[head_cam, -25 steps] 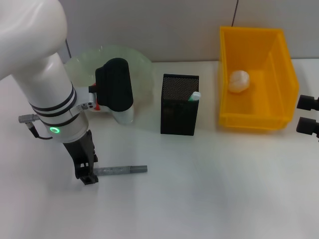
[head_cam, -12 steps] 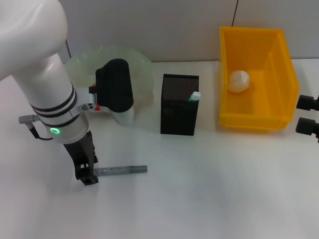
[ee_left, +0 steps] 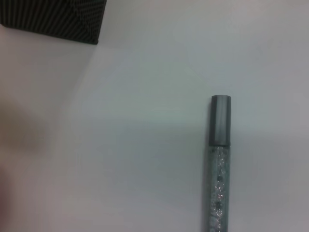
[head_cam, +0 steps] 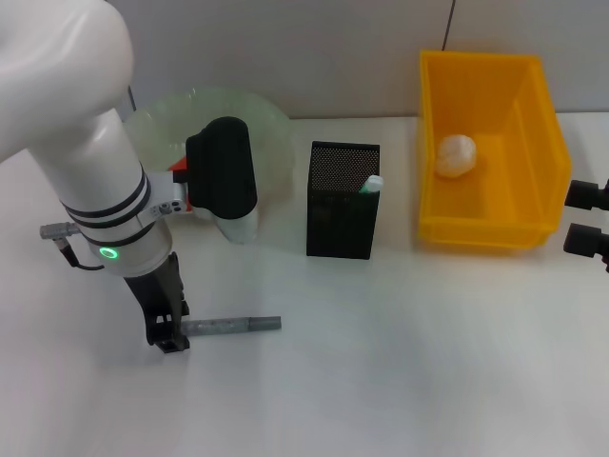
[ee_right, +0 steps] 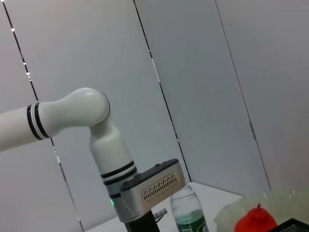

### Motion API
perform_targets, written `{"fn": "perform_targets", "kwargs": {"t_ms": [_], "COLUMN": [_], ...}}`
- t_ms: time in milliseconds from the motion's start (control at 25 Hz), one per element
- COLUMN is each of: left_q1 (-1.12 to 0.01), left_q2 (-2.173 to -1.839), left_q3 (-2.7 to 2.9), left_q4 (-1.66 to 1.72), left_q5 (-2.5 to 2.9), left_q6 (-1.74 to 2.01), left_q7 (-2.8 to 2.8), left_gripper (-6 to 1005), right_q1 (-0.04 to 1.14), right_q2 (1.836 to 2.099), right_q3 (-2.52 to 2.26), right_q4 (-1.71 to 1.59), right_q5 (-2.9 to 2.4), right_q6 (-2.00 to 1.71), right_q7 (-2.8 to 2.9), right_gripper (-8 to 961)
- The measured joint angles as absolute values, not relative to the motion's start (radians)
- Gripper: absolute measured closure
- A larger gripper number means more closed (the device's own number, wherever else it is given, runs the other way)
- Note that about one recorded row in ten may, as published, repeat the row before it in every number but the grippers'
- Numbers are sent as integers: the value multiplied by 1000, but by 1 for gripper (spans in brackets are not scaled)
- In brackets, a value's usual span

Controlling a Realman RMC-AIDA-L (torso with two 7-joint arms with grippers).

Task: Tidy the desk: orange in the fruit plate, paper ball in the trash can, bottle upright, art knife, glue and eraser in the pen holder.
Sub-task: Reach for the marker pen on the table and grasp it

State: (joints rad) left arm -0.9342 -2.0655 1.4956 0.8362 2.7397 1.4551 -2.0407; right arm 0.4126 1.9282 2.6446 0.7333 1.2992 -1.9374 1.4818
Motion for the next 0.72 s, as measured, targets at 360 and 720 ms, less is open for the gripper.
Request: {"fn": "perform_targets", "kwargs": {"t_ms": [360, 720], "left_q1": [-952, -957], "left_q2": [-2066, -2066], "left_q3": [1496, 1499], "left_q4": [803, 796], "left_q5": [2747, 2750], "left_q6": [1442, 1441], "left_q7": [-2037, -2030], "left_gripper": [600, 621], "right_q1": [413, 413], "right_q2": [1930, 1931], "right_q3": [2645, 2645], "right_q4": [732, 732], "right_q5": [1299, 1299], "right_q6": [-1937, -1937], "right_q7": [1482, 1480], "right_gripper": [208, 207]}}
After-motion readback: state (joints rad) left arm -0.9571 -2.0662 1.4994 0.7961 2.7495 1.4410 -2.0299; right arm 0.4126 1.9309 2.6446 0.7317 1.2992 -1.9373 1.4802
